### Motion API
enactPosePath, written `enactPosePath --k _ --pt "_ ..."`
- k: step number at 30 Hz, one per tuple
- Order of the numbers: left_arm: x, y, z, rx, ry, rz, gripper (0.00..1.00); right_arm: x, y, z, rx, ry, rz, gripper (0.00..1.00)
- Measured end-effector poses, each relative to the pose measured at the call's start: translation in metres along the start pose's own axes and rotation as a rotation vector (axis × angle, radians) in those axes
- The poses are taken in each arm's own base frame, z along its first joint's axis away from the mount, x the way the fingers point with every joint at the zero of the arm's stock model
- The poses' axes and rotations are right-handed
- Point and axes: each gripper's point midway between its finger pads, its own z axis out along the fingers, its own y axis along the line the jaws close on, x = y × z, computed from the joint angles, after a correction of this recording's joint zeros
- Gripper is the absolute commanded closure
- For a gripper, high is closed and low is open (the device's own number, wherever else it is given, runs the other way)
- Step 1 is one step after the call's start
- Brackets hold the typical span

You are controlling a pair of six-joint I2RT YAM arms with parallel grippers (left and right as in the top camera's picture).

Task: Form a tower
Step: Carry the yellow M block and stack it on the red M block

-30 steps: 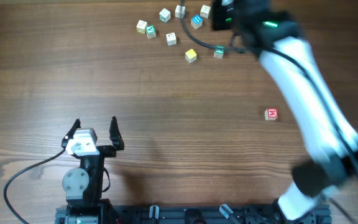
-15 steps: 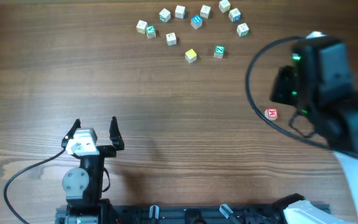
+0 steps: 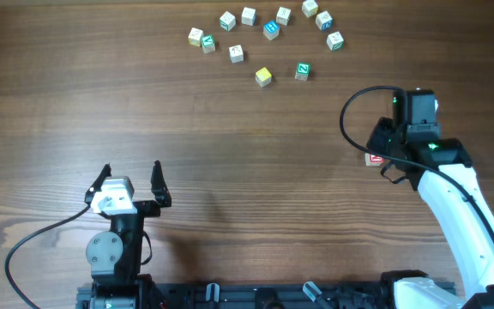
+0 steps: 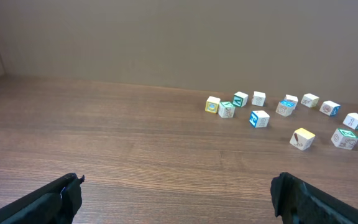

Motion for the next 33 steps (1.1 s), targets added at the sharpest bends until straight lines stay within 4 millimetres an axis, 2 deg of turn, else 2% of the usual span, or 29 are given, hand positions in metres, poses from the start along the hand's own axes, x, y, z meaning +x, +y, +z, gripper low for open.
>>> enactPosePath --k 3,5,11,12,13,14,17,20,21,22,24,27,29,30,31,33 --pt "0.000 0.000 0.000 0.000 0.000 0.000 0.00 0.003 0.010 0.003 -0.057 0.019 -0.041 0.77" --pt "0.000 0.000 0.000 0.000 0.000 0.000 0.00 0.014 0.009 0.012 -0.055 0.054 -0.055 0.77" --pt "0.000 0.000 0.000 0.000 0.000 0.000 0.00 0.045 0.003 0.059 -0.031 0.113 -0.071 0.75" --pt "0.000 0.000 0.000 0.000 0.000 0.000 0.00 0.044 0.005 0.062 -0.036 0.103 -0.070 0.70" --pt "0.000 0.000 0.000 0.000 0.000 0.000 0.00 0.043 0.006 0.063 -0.039 0.099 -0.071 0.61" --pt "0.000 0.000 0.000 0.000 0.000 0.000 0.00 0.043 0.006 0.064 -0.039 0.099 -0.069 0.47" --pt "0.000 0.000 0.000 0.000 0.000 0.000 0.00 0.043 0.005 0.065 -0.035 0.101 -0.081 0.30" --pt "0.000 0.000 0.000 0.000 0.000 0.000 0.00 0.045 0.004 0.065 -0.031 0.110 -0.079 0.05" --pt "0.000 0.000 0.000 0.000 0.000 0.000 0.00 0.047 0.003 0.064 -0.028 0.117 -0.084 0.01" --pt "0.000 0.000 0.000 0.000 0.000 0.000 0.00 0.047 0.003 0.060 -0.023 0.126 -0.080 0.01" --pt "0.000 0.000 0.000 0.000 0.000 0.000 0.00 0.039 0.004 0.047 -0.028 0.117 -0.082 0.00" --pt "0.000 0.000 0.000 0.000 0.000 0.000 0.00 0.006 0.012 0.007 -0.073 0.011 -0.067 0.00" --pt "0.000 0.000 0.000 0.000 0.000 0.000 0.00 -0.034 0.019 -0.054 -0.154 -0.178 -0.039 0.00" --pt "0.000 0.000 0.000 0.000 0.000 0.000 0.00 -0.041 0.020 -0.068 -0.172 -0.220 -0.028 0.00" --pt "0.000 0.000 0.000 0.000 0.000 0.000 0.00 -0.047 0.018 -0.093 -0.205 -0.289 -0.003 0.00" --pt "0.000 0.000 0.000 0.000 0.000 0.000 0.00 -0.054 0.014 -0.130 -0.261 -0.393 0.050 0.00"
